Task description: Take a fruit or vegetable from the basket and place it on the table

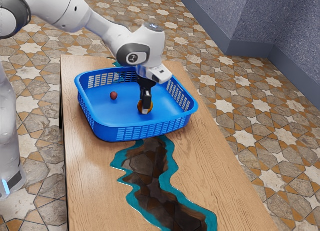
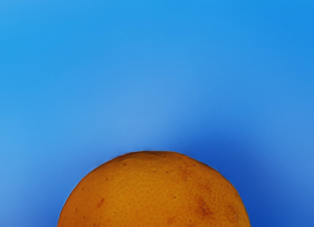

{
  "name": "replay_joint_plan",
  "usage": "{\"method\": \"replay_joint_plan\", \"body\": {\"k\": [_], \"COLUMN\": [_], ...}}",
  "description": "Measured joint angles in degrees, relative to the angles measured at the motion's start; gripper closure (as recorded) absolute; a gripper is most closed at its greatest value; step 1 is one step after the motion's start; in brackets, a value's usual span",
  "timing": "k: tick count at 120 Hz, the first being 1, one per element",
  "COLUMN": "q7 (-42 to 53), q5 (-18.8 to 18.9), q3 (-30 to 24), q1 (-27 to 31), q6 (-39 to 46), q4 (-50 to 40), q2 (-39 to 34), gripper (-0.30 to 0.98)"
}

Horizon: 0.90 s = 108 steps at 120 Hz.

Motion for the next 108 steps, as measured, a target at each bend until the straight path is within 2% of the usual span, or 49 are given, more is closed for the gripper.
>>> {"method": "replay_joint_plan", "body": {"k": [14,28,57,87,108], "q7": [0.2,0.3,0.3,-0.1,-0.3], "q5": [-0.4,-1.0,-1.3,-0.9,-0.9], "q3": [0.0,0.0,0.1,0.1,-0.1], "q1": [0.0,0.0,0.0,0.0,0.0], "q6": [1.3,2.0,2.5,1.4,-1.5], "q4": [0.1,0.0,0.1,0.8,3.3], "q2": [0.6,1.2,1.3,0.8,-1.3], "gripper": [0.01,0.07,0.34,0.39,0.37]}}
